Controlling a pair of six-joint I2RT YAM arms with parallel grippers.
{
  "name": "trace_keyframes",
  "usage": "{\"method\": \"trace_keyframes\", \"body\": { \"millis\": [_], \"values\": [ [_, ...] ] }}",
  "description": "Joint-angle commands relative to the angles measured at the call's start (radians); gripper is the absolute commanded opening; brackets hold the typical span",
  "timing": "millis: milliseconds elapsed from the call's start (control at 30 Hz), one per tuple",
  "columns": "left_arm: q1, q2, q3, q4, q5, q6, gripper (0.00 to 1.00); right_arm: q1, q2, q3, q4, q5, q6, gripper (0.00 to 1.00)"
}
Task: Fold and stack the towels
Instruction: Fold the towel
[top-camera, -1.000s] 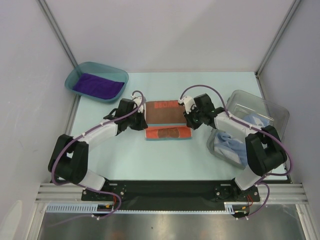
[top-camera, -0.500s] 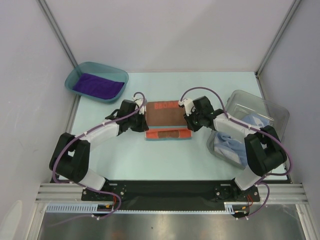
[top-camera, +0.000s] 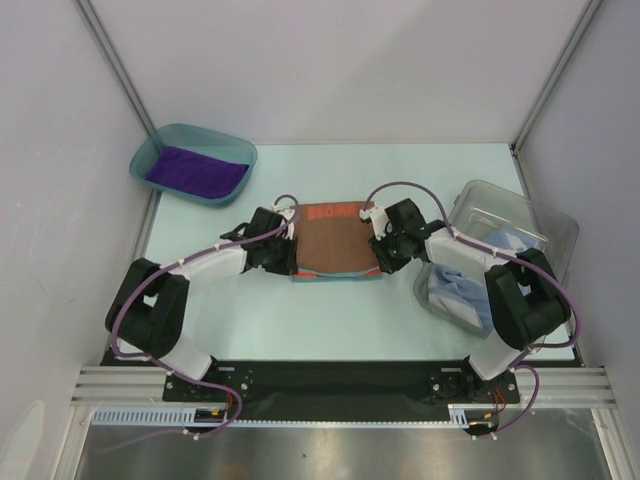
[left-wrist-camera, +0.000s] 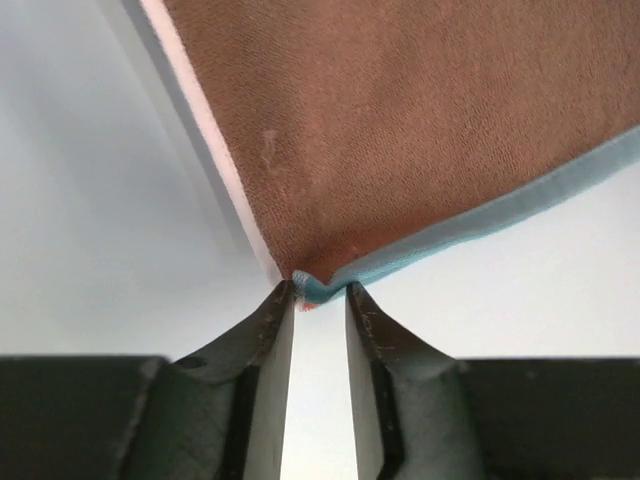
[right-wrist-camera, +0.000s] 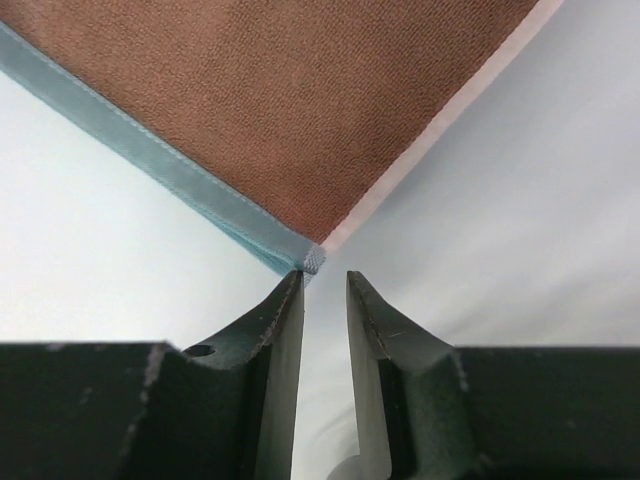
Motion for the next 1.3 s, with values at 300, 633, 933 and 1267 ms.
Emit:
{"method": "trace_keyframes", "body": {
  "millis": [300, 633, 933, 1267],
  "values": [
    [-0.023, -0.134, 0.006, -0.050, 0.001, -0.096, 0.42, -0.022, -0.076, 0.120, -0.128, -0.006, 0.058, 0.31],
    [-0.023, -0.068, 0.044, 0.047, 0.020, -0.174, 0.43, 0.021, 0.079, 0.143, 0.000, 0.043, 0.227, 0.29],
    [-0.006, 0.026, 0.020, -0.008, -0.119, -0.214, 0.43, 0.081, 0.110, 0.033, 0.031, 0.201, 0.372, 0.24],
    [0.103, -0.014, 0.160, 0.024, -0.008, -0.171, 0.45, 0.104, -0.014, 0.103, -0.072, 0.206, 0.417, 0.28]
  ]
}}
